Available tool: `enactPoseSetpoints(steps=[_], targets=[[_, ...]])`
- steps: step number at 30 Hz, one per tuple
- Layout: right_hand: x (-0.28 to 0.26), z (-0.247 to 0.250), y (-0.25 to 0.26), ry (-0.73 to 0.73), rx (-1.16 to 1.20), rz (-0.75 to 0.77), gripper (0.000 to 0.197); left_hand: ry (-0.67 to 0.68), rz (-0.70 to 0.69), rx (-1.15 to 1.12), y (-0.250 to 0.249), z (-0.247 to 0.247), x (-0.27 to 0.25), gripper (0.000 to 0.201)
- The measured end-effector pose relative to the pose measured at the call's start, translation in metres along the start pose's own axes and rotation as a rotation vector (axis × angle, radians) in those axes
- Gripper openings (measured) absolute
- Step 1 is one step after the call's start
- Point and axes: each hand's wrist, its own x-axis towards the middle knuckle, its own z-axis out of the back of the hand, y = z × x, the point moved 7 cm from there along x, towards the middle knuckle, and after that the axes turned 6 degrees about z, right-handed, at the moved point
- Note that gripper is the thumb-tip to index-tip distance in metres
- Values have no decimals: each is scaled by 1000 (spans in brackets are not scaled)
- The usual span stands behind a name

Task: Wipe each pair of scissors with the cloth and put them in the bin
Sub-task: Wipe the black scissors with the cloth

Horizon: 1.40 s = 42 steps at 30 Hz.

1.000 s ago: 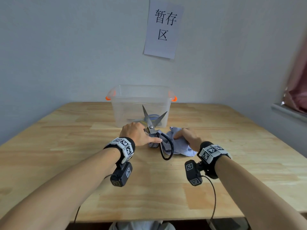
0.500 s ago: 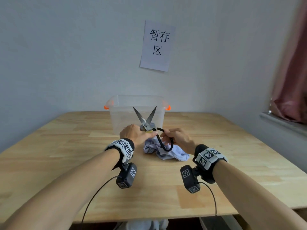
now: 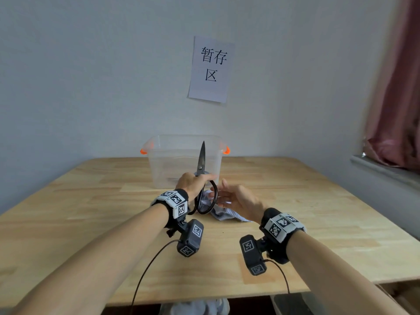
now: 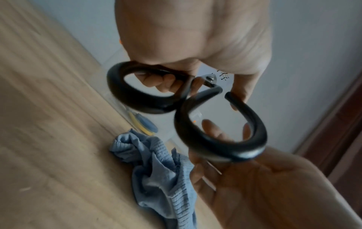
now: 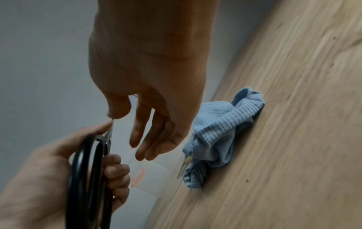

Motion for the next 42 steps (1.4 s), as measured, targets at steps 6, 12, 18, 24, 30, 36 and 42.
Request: enactPoseSetpoints(steps=[6,12,18,24,30,36,42], targets=[[0,-3,-19,-49,-185,-72,15,207,108,-269,-2,-26,-12,36],[-1,-13,-35,18,-81,-161,25,221,167,-523,-3,-39,-13,34],[3,3,-37,-167,10,-119,23,292,239,-517,-4,-44,-8,22],[5,26,-34,-351,37,-50,18,354,356,-339,11,-31,3,27],[2,21,-23,-392,31,-47,34,275,345,-219,29,-20,11,27],[2,32,-8,-471,-181,-4,20,215,347,-311,33,-21,10,30],[-2,45,-2,-481,-327,21,20,176,206,-59,31,-14,19,28]])
